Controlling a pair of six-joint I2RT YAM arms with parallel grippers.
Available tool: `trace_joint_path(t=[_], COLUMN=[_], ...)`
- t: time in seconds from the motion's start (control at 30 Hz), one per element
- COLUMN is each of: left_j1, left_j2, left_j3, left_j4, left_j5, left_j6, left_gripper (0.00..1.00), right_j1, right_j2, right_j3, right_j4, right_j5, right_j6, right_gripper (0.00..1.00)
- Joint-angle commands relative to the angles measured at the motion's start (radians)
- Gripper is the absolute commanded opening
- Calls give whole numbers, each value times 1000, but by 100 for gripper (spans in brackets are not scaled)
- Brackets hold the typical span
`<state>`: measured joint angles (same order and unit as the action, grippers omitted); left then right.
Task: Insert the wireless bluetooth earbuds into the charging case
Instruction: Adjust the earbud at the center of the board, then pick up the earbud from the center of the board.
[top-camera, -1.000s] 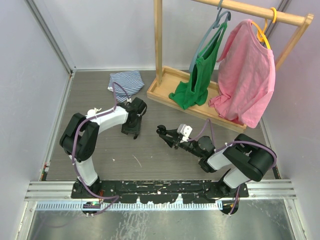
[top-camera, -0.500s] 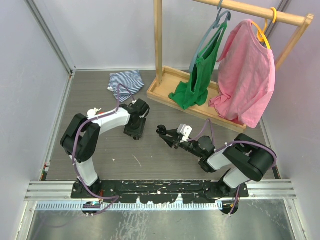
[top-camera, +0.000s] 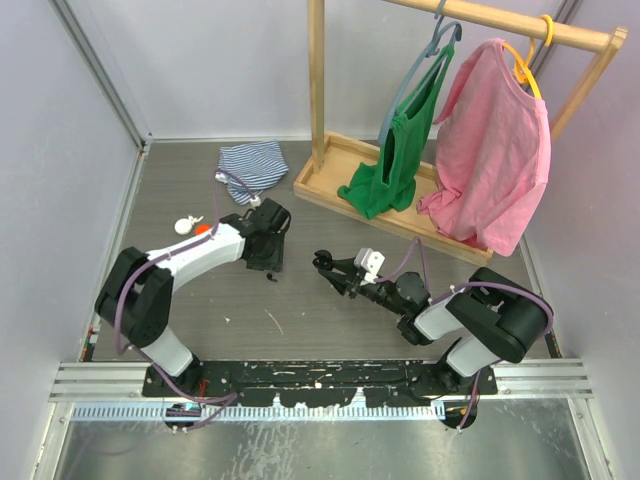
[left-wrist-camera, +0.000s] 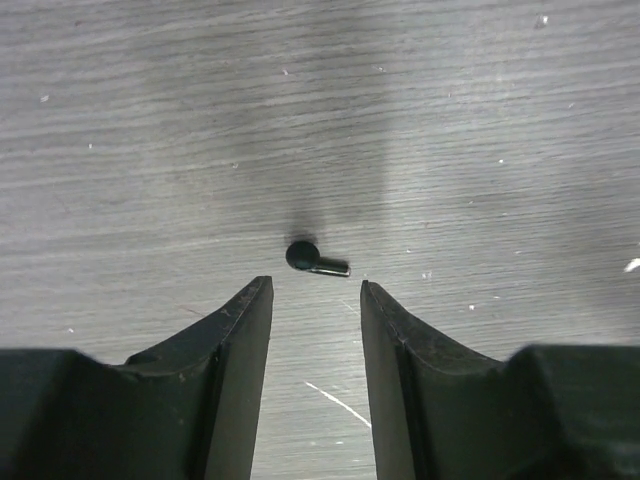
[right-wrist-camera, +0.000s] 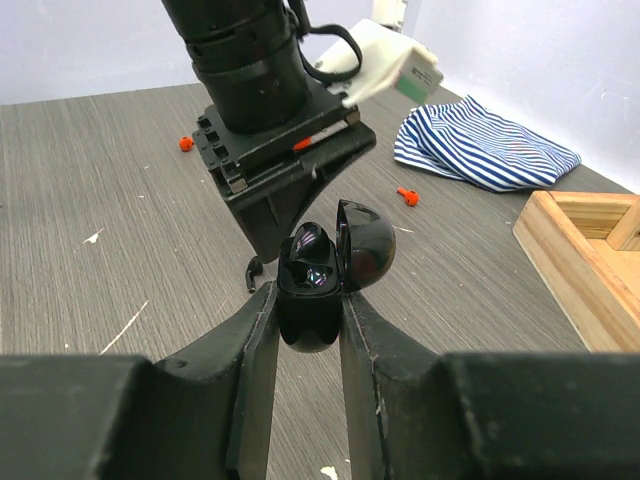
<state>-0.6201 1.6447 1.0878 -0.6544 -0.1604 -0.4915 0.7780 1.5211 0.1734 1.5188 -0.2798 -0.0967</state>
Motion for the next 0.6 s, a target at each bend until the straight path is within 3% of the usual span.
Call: trace_joint_path(t=[0.0,0.23,0.57], left_j1=[12,29,76], left_j2=[-81,-128,-206], left_j3=[-57,-139,-278], left_j4=[92,160,292], left_j5=[-11,-46,-43], left_j6=[-160,-289,-425], left_gripper=[39,27,26], right_j1=[4,5,5], right_j2=[-9,-10,-4], right_j3=[7,7,9], right_j4=[102,100,100], right_j5=[13,13,11], right_j6=[-14,-13,-11], right_gripper=[1,1,1])
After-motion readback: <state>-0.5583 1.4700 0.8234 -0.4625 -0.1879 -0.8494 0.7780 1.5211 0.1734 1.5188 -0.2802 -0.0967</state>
